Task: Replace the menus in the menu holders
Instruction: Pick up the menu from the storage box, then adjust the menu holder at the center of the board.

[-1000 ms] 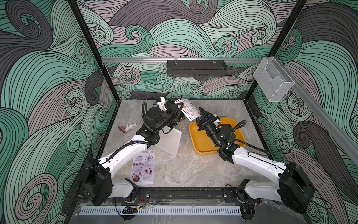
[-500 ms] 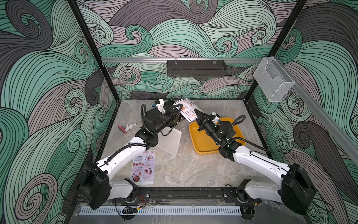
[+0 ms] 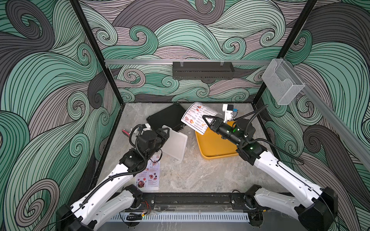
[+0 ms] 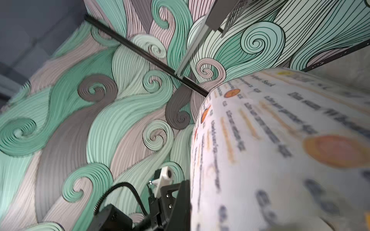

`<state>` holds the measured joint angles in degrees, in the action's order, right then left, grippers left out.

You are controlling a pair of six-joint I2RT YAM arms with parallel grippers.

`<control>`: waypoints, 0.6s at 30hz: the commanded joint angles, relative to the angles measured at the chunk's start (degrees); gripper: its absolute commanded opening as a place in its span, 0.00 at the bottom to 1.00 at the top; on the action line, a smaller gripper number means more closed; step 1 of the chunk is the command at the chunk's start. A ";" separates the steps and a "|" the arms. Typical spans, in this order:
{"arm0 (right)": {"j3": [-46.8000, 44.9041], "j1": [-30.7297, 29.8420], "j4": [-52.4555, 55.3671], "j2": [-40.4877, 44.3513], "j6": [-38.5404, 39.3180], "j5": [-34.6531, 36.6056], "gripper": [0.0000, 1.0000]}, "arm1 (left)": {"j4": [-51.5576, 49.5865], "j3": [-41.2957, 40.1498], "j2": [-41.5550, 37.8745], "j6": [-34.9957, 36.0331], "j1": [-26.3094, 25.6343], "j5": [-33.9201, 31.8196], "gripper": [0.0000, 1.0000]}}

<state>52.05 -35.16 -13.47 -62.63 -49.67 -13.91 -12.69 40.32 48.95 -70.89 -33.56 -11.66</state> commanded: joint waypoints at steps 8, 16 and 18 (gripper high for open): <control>-2.84 -0.04 1.15 -1.66 34.83 -5.37 0.00 | -5.73 -0.54 9.59 12.12 1.12 -2.90 0.37; -2.72 -0.03 6.12 0.12 42.14 -1.54 0.00 | -2.31 6.91 21.98 20.00 2.79 1.40 0.36; -3.21 -0.08 6.27 0.65 42.59 -1.17 0.00 | -0.56 7.78 23.78 21.40 2.95 2.74 0.37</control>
<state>49.47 -35.16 -8.03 -63.75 -10.85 -16.58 -16.08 45.43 71.05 -53.98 -31.11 -11.05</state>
